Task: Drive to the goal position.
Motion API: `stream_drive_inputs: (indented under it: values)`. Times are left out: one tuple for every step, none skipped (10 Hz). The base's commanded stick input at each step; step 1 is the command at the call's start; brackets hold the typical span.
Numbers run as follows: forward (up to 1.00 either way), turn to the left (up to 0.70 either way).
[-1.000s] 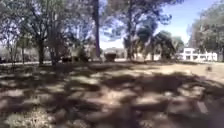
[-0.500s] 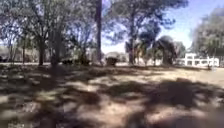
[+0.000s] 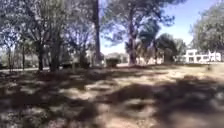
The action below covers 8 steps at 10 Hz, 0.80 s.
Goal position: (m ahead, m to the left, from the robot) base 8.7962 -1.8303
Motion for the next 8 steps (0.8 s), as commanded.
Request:
stream_drive_inputs:
  values:
    - [0.70, 0.00]
    - [0.70, 0.00]
    - [0.70, 0.00]
    - [0.70, 0.00]
    - [0.70, 0.00]
    - [0.70, 0.00]
    - [0.70, 0.00]
    - [0.70, 0.00]
